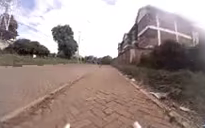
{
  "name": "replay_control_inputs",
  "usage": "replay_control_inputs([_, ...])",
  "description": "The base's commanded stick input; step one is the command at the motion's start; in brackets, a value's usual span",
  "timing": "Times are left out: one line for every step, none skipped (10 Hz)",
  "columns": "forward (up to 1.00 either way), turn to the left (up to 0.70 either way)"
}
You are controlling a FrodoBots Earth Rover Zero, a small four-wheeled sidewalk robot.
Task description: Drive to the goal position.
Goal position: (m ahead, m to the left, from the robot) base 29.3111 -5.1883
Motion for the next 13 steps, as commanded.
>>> replay_control_inputs([0.50, 0.00])
replay_control_inputs([0.50, 0.00])
replay_control_inputs([0.50, 0.00])
replay_control_inputs([0.50, 0.00])
replay_control_inputs([0.50, 0.00])
replay_control_inputs([0.50, 0.00])
replay_control_inputs([0.50, 0.00])
replay_control_inputs([0.50, 0.00])
replay_control_inputs([0.50, 0.00])
replay_control_inputs([0.50, 0.00])
replay_control_inputs([0.50, 0.00])
replay_control_inputs([0.50, 0.00])
replay_control_inputs([0.50, 0.00])
